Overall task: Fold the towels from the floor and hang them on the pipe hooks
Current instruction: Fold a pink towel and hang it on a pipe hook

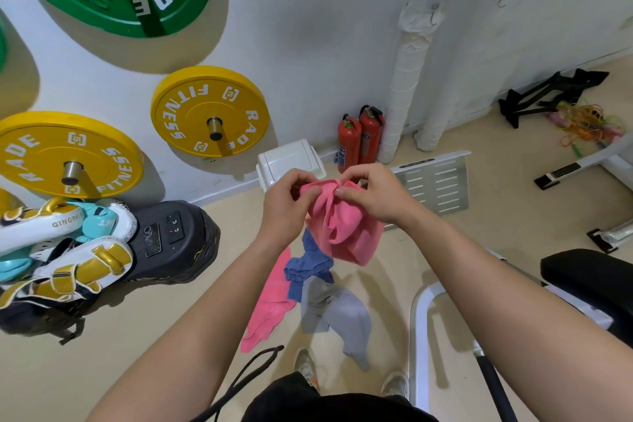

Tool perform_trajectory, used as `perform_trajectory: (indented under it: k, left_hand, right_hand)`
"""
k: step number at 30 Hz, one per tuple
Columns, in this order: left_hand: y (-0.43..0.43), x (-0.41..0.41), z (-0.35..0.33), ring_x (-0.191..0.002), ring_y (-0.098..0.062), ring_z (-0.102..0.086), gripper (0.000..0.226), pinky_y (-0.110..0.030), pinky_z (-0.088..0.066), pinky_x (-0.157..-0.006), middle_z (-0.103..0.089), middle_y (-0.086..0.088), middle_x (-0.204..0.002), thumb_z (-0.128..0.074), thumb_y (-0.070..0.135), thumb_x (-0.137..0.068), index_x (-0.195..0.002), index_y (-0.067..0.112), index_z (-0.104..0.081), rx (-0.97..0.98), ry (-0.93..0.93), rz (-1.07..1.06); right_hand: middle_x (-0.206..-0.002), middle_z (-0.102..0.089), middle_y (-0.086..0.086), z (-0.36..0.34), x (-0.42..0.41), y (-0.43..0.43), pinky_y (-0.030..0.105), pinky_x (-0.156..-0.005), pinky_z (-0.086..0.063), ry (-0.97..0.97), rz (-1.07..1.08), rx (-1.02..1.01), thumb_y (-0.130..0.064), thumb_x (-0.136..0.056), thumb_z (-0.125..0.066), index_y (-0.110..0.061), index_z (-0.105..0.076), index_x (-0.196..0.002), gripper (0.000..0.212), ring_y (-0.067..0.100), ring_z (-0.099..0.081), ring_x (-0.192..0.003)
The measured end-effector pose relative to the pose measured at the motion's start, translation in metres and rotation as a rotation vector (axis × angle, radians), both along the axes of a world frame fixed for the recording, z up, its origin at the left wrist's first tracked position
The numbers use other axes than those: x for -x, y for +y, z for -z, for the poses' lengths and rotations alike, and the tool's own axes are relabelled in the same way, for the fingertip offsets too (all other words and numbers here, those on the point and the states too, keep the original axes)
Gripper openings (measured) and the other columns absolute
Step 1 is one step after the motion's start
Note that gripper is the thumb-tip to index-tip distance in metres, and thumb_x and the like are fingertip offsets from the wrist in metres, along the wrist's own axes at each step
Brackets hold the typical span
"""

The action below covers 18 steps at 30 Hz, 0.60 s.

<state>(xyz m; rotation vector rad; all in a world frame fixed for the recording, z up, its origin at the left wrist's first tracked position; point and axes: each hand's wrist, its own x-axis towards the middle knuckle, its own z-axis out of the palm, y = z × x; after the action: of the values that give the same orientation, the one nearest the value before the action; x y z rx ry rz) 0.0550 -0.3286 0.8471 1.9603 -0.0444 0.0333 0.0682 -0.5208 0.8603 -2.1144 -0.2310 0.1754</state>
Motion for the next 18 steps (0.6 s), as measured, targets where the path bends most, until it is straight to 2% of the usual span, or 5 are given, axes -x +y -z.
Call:
perform_trajectory:
  k: [6, 9, 11, 14, 18]
  left_hand:
    - [0.003, 0.006, -0.009, -0.072, -0.008, -0.058, 0.024, -0.018, -0.046, -0.067, -0.065, 0.004, -0.078, -0.072, 0.001, -0.084, -0.083, 0.023, -0.064, 0.078, -0.004, -0.046]
    - [0.001, 0.007, -0.016, -0.07, -0.008, -0.059, 0.024, -0.019, -0.047, -0.067, -0.066, 0.004, -0.076, -0.074, 0.0, -0.082, -0.08, 0.022, -0.065, 0.107, -0.003, -0.048]
    - [-0.002, 0.008, -0.019, -0.069, -0.007, -0.06, 0.022, -0.02, -0.048, -0.066, -0.068, 0.006, -0.075, -0.077, 0.002, -0.08, -0.077, 0.022, -0.068, 0.088, 0.002, -0.005]
    - [-0.005, 0.01, -0.024, -0.069, -0.006, -0.062, 0.016, -0.019, -0.047, -0.066, -0.07, 0.008, -0.073, -0.079, 0.002, -0.078, -0.078, 0.017, -0.073, 0.068, 0.021, 0.073]
    - [-0.01, 0.012, -0.029, -0.069, -0.007, -0.063, 0.02, -0.022, -0.05, -0.067, -0.069, 0.009, -0.072, -0.08, 0.0, -0.076, -0.08, 0.019, -0.073, 0.065, 0.021, 0.108]
  right_hand:
    - [-0.076, -0.07, -0.012, -0.004, 0.001, -0.008, 0.023, -0.068, -0.043, -0.012, -0.005, 0.057, -0.022, -0.076, -0.083, -0.035, -0.071, -0.075, 0.017, 0.005, -0.061, -0.074]
    - [-0.079, -0.071, -0.012, -0.01, 0.003, -0.016, 0.023, -0.071, -0.046, 0.071, -0.153, 0.119, -0.019, -0.072, -0.085, -0.035, -0.075, -0.079, 0.021, 0.001, -0.062, -0.078]
    - [-0.088, -0.074, -0.01, -0.017, 0.003, -0.021, 0.023, -0.078, -0.05, 0.152, -0.252, 0.118, -0.018, -0.076, -0.083, -0.031, -0.078, -0.09, 0.02, 0.005, -0.065, -0.086]
    - [-0.103, -0.075, 0.001, -0.027, -0.001, -0.025, 0.023, -0.09, -0.048, 0.115, -0.156, -0.007, -0.014, -0.089, -0.071, -0.02, -0.078, -0.103, 0.016, 0.013, -0.066, -0.102]
    - [-0.092, -0.076, -0.005, -0.03, -0.001, -0.016, 0.031, -0.087, -0.049, 0.036, -0.14, 0.026, -0.022, -0.088, -0.073, -0.02, -0.079, -0.096, 0.01, 0.015, -0.067, -0.094]
